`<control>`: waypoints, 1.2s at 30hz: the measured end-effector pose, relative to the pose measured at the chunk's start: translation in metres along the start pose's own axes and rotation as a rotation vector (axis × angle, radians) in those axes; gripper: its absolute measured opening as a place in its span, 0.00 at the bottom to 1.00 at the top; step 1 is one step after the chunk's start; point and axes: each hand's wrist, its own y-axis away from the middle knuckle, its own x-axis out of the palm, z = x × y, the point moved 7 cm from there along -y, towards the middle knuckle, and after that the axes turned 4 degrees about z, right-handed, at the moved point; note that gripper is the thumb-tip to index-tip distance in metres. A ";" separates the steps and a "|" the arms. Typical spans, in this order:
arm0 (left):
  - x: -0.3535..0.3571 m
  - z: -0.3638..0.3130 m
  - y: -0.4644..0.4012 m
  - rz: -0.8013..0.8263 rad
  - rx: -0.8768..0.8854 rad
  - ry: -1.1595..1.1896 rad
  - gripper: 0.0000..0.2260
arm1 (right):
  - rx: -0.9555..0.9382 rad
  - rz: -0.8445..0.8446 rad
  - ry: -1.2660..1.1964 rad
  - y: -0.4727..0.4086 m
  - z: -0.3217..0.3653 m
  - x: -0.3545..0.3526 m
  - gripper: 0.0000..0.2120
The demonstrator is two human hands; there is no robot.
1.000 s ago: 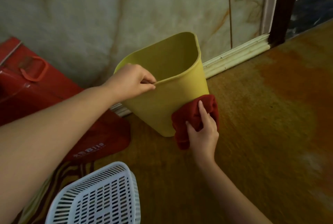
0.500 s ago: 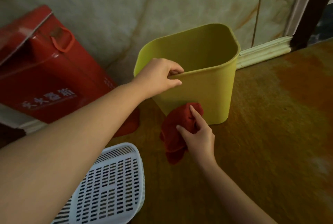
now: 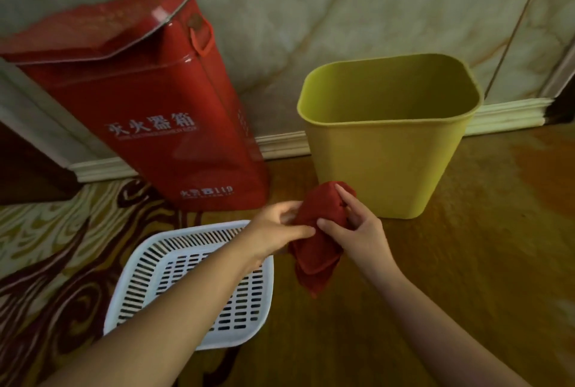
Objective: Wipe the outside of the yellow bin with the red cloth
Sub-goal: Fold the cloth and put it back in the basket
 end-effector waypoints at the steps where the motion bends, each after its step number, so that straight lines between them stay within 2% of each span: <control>1: -0.004 0.003 0.002 -0.040 0.001 0.002 0.21 | 0.011 0.042 -0.019 0.001 0.001 0.004 0.30; 4: -0.020 0.009 0.009 -0.084 0.024 0.051 0.13 | 0.107 0.144 -0.196 0.005 0.001 0.009 0.25; 7: -0.035 0.010 0.018 -0.070 0.041 0.073 0.11 | 0.149 0.237 -0.251 0.005 0.006 0.013 0.25; 14: -0.101 0.011 0.044 -0.143 0.027 0.150 0.13 | 0.055 0.346 0.029 -0.020 0.041 0.060 0.25; 18: -0.147 0.026 0.065 -0.249 0.014 0.200 0.18 | 0.022 0.428 0.204 -0.035 0.048 0.108 0.25; 20: -0.169 0.040 0.074 -0.293 0.009 0.229 0.16 | 0.022 0.447 0.279 -0.042 0.044 0.134 0.23; 28: -0.223 0.142 0.082 -0.367 -0.122 0.356 0.16 | 0.151 0.542 0.471 -0.054 -0.030 0.213 0.19; 36: -0.228 0.228 0.040 -0.390 -0.277 0.464 0.13 | 0.289 0.529 0.615 -0.073 -0.122 0.226 0.19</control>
